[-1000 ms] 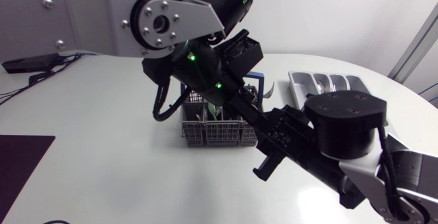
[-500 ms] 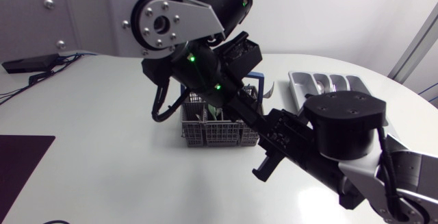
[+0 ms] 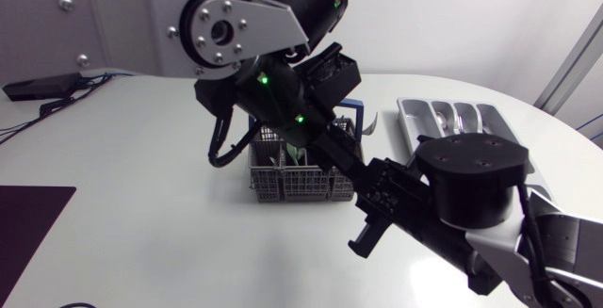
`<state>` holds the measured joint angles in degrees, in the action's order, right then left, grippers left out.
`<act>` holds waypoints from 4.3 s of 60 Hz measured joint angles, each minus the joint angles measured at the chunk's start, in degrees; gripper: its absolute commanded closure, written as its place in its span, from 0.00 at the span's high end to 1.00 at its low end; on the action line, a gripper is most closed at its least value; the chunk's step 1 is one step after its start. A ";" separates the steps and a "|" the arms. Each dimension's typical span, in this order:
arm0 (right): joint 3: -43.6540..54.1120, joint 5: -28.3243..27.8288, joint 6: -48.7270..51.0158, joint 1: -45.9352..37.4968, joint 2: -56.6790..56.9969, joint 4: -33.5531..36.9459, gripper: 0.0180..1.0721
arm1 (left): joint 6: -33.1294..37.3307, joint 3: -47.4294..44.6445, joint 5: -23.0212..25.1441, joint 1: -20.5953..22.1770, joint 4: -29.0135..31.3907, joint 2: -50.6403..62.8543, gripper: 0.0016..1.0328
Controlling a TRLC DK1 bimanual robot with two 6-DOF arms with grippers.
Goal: Unload the cutlery basket into the drawer organizer.
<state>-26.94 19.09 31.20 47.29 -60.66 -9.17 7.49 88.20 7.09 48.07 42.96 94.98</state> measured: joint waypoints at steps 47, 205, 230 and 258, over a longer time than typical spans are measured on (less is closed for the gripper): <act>4.17 -29.86 7.56 -24.63 17.92 23.93 0.12 | 8.74 -10.05 -6.75 -5.33 -13.38 -10.69 0.59; -12.96 -35.85 36.02 -64.00 -12.33 26.82 0.93 | 42.27 -27.17 -3.89 -11.23 -21.88 -15.34 0.62; -4.94 -38.03 29.77 -54.75 -3.85 27.41 0.93 | 61.72 -27.17 -6.78 -12.28 -20.31 -14.29 0.57; -2.45 -38.45 25.29 -48.35 -2.97 26.91 0.93 | 73.31 -24.52 -9.18 -11.19 -19.28 -6.67 0.40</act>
<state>-29.39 -19.35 56.49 -1.06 -63.64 17.74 80.79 63.68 -2.09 36.88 23.68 88.31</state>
